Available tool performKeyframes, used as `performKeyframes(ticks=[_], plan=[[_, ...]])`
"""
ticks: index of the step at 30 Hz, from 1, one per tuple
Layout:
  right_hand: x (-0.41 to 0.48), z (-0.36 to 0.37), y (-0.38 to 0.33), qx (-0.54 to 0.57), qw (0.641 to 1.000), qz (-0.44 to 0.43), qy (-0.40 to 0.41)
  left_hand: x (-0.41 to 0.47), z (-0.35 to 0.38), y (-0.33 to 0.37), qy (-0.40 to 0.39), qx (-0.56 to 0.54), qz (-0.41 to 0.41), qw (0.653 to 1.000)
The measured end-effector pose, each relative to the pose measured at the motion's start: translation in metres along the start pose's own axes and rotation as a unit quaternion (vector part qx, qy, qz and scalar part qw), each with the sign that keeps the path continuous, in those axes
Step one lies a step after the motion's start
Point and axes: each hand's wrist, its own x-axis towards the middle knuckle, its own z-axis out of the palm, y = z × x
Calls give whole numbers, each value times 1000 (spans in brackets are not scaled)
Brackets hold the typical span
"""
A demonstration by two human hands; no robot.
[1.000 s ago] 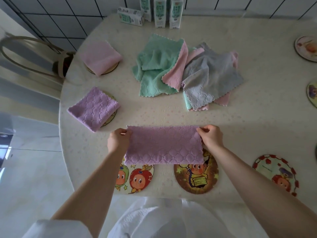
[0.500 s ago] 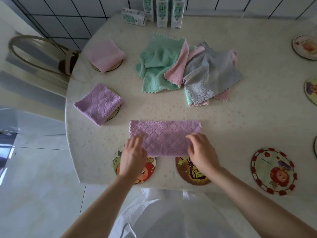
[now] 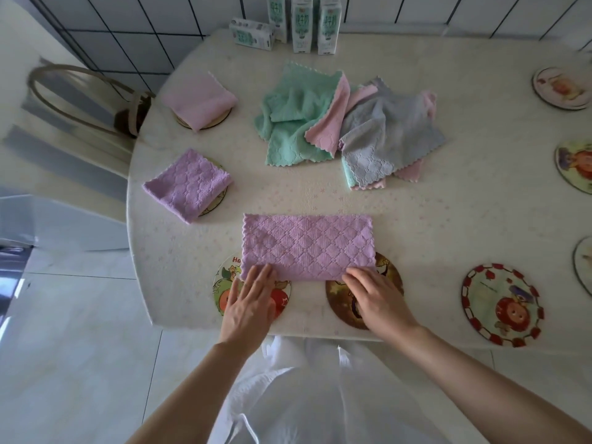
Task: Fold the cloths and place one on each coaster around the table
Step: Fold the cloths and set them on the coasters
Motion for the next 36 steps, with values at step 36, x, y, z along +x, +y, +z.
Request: performKeyframes(ticks=[36], plan=[[-20, -59, -40, 164, 986, -35, -9, 16, 7, 89, 63, -99, 113, 987]])
